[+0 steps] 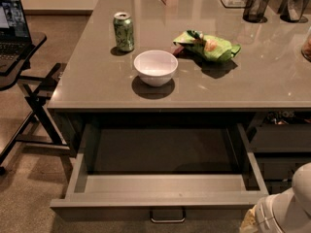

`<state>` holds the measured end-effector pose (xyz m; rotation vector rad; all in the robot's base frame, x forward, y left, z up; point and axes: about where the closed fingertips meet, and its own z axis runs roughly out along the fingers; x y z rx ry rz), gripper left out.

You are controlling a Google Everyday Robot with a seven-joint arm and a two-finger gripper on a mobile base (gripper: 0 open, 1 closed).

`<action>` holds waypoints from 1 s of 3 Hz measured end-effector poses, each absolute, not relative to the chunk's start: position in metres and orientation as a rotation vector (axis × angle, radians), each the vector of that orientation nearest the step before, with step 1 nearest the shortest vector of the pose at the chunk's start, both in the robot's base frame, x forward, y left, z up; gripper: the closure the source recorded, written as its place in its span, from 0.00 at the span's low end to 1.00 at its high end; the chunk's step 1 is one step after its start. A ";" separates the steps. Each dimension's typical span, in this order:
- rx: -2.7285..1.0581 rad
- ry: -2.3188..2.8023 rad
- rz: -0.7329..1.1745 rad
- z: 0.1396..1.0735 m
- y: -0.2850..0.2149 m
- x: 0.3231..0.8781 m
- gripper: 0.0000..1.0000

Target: Close top drawer

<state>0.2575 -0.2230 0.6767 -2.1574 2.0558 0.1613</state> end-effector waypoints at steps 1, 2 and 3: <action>-2.171 2.063 0.170 0.672 -0.219 0.258 0.12; -2.160 2.056 0.187 0.667 -0.208 0.277 0.00; -2.159 2.056 0.187 0.668 -0.208 0.275 0.19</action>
Offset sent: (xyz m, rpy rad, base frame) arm 0.0436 0.0278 -0.0156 0.0324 0.0147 -0.0034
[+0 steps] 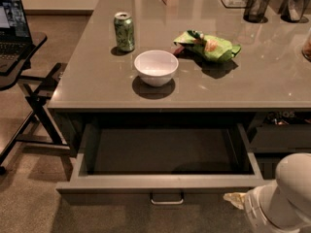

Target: Close top drawer

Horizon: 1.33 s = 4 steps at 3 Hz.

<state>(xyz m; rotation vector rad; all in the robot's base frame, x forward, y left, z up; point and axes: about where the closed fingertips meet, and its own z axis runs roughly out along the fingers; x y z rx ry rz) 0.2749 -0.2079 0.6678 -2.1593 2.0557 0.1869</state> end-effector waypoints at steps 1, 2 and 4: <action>-2.132 2.039 0.159 0.671 -0.194 0.310 0.42; -2.111 2.018 0.123 0.680 -0.180 0.354 0.66; -2.079 2.027 0.086 0.676 -0.176 0.410 0.88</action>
Offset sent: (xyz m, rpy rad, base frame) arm 0.1347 0.0466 0.0239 0.0317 -0.1197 -0.0134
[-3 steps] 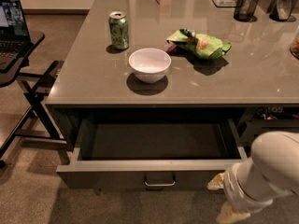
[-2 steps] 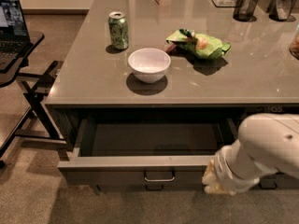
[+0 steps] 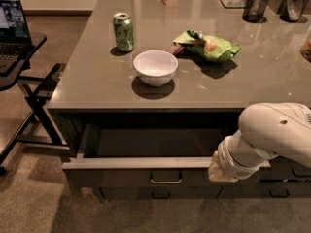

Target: Close top drawer

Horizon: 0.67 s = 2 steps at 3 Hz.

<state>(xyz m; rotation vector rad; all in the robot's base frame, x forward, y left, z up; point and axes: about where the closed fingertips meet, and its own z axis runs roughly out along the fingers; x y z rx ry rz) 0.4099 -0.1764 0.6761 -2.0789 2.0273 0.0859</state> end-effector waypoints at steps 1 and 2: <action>-2.079 2.027 0.086 0.676 -0.176 0.410 0.65; -2.079 2.027 0.086 0.676 -0.176 0.410 0.42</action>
Offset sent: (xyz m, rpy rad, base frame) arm 0.0000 0.0000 0.0000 0.0000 0.0000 0.0000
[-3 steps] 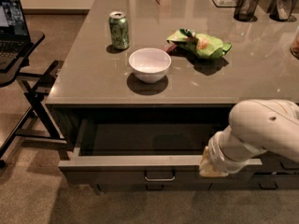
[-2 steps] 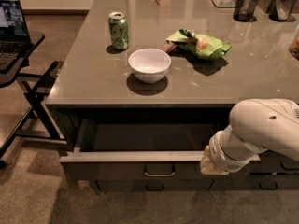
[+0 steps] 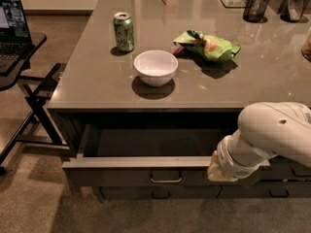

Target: Close top drawer

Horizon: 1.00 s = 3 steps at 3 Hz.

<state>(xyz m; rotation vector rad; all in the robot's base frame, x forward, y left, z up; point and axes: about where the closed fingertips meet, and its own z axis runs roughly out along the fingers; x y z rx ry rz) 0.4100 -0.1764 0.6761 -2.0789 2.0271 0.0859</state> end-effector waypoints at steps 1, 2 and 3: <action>-2.079 2.023 0.086 0.676 -0.175 0.412 0.18; -2.081 2.014 0.084 0.678 -0.171 0.418 0.00; -2.081 2.014 0.084 0.678 -0.171 0.415 0.00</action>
Offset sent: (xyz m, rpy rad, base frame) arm 0.1321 0.0650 -0.0041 0.0359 -0.0737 0.0788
